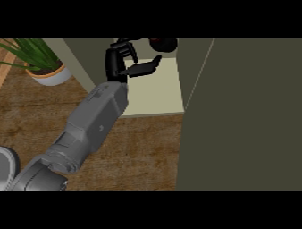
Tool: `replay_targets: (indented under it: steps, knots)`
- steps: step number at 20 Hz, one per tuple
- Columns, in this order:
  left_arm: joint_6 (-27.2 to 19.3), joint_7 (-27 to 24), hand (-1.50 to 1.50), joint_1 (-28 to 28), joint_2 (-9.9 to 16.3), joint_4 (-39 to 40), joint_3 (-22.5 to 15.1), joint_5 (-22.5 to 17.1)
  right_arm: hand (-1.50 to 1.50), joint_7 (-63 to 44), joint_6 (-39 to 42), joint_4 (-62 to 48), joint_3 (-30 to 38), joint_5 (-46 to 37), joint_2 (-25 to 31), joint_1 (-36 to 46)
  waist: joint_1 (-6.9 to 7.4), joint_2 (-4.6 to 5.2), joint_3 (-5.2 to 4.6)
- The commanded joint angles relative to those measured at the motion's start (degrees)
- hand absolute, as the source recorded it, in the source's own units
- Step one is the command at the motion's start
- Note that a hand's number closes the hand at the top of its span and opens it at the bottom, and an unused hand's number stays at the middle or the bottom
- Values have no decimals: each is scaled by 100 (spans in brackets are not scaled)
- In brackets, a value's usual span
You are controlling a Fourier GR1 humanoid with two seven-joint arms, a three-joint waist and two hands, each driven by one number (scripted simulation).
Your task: Pick up the wine, place it into the cabinet and close the cabinet
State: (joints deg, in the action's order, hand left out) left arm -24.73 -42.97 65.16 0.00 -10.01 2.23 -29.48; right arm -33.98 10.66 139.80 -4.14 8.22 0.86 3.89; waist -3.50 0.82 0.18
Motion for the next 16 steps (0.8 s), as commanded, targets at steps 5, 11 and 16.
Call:
replay_targets:
  steps: [5, 11, 16]
  knots:
    - [-372, -241, -150, -107, 1, 392, 8, 67, -150, 270, 113, -81, 146, 301, -23, -53, -85, 63, -19]
    - [-281, -224, -150, -280, 93, 525, -27, 280, -150, 30, -28, 305, -62, 106, -69, -78, -12, 51, -25]
    - [-427, -241, -150, -261, 151, 614, -109, 425, -150, -93, -38, 222, -22, 157, 27, 83, -53, 76, -27]
